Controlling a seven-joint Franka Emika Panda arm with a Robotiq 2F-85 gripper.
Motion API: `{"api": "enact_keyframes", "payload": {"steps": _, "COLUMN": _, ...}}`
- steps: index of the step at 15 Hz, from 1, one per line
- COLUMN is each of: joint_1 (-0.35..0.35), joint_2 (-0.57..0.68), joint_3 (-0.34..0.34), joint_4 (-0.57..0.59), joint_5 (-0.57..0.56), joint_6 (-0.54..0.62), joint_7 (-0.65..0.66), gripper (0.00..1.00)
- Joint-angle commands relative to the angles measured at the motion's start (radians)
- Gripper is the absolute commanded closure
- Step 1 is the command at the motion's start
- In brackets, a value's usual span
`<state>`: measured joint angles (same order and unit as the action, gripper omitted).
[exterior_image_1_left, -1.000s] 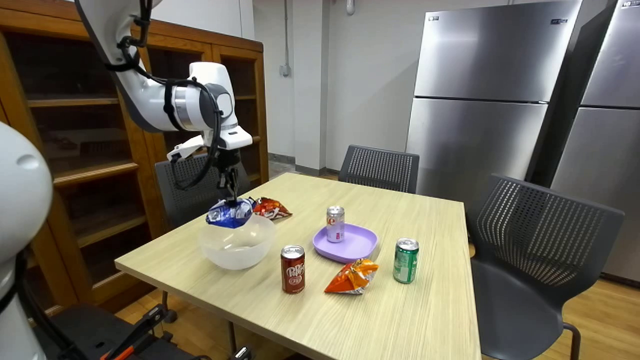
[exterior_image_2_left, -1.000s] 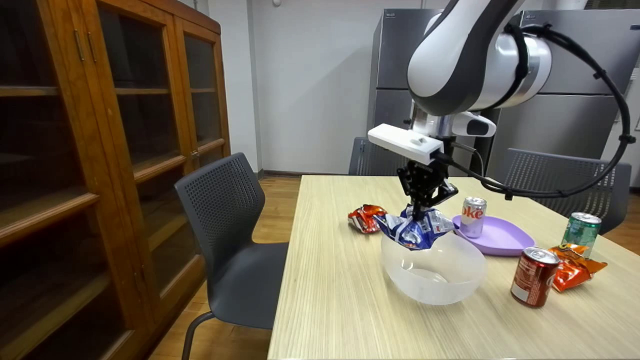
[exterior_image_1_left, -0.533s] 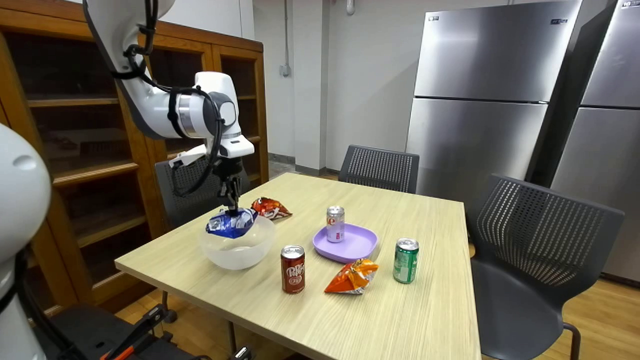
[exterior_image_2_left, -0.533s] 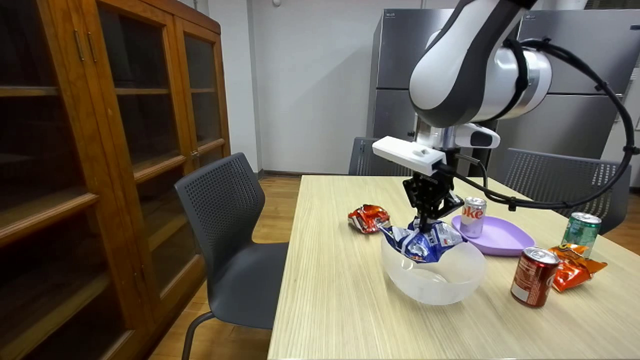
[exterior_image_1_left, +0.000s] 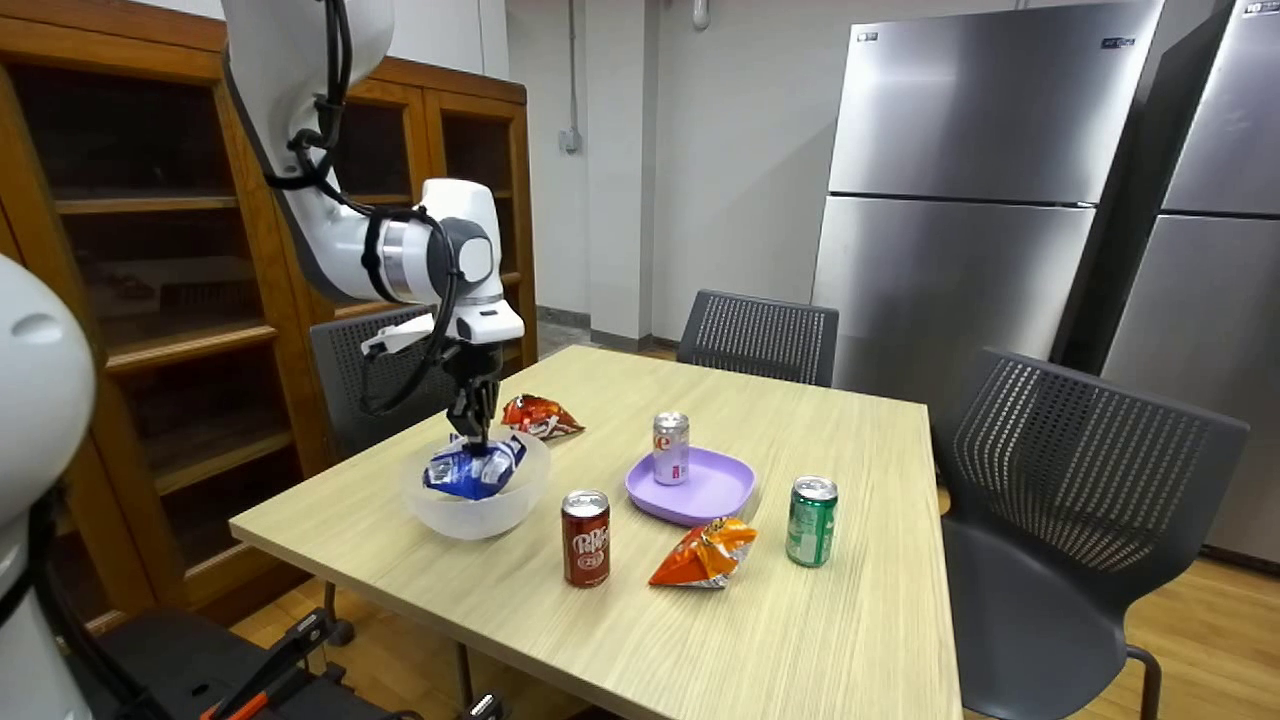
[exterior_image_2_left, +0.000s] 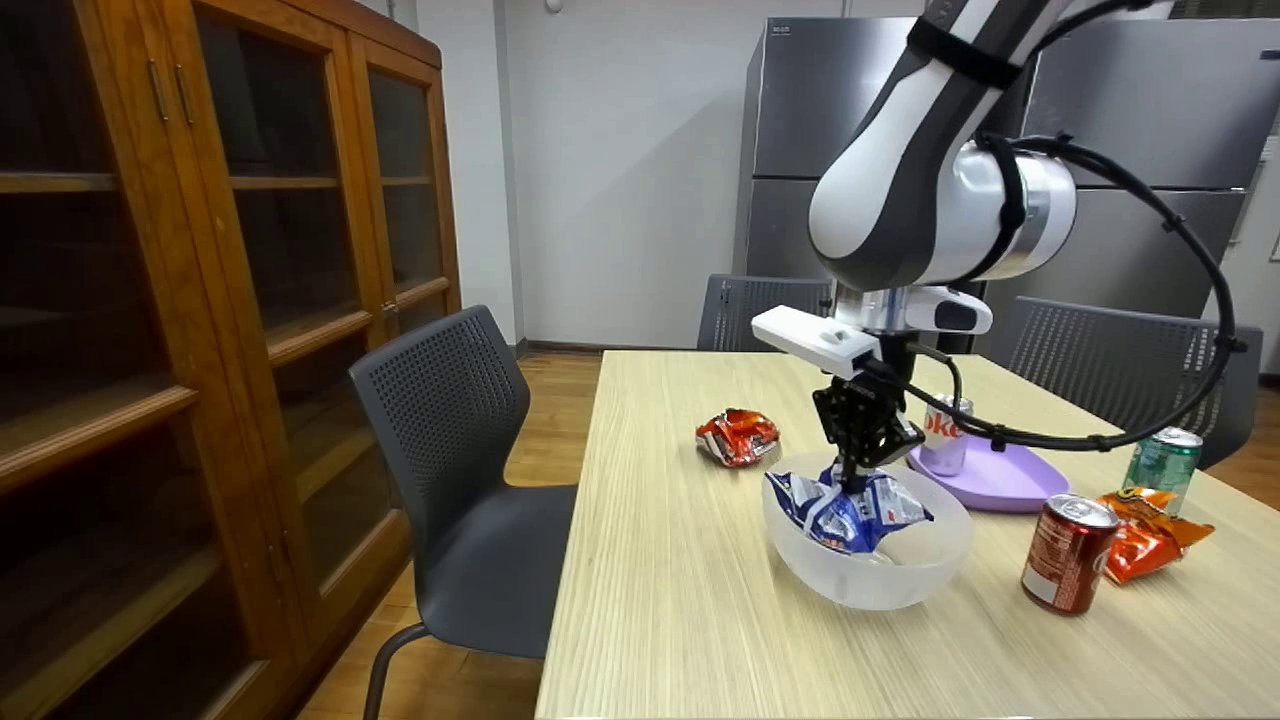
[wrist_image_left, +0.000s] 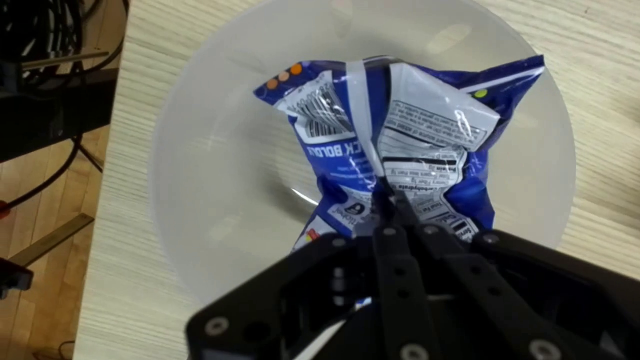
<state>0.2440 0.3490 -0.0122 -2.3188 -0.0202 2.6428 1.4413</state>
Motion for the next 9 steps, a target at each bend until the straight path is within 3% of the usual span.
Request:
{"api": "enact_keyframes", "payload": {"steps": 1, "joint_1": -0.017, "joint_2": 0.055, "joint_3": 0.014, "joint_4": 0.061, "joint_5": 0.044, "joint_6": -0.041, "joint_7": -0.02, "gripper": 1.0}}
{"api": "enact_keyframes", "payload": {"steps": 7, "joint_1": -0.007, "joint_2": 0.09, "joint_3": 0.007, "joint_4": 0.084, "joint_5": 0.07, "joint_6": -0.051, "joint_7": -0.013, "gripper": 1.0}}
{"api": "enact_keyframes", "payload": {"steps": 8, "joint_1": -0.005, "joint_2": 0.083, "joint_3": 0.007, "joint_4": 0.081, "joint_5": 0.069, "joint_6": -0.055, "joint_7": -0.012, "gripper": 0.74}}
{"api": "enact_keyframes", "payload": {"steps": 9, "joint_1": -0.005, "joint_2": 0.073, "joint_3": 0.008, "joint_4": 0.076, "joint_5": 0.071, "joint_6": -0.057, "joint_7": -0.013, "gripper": 0.72}}
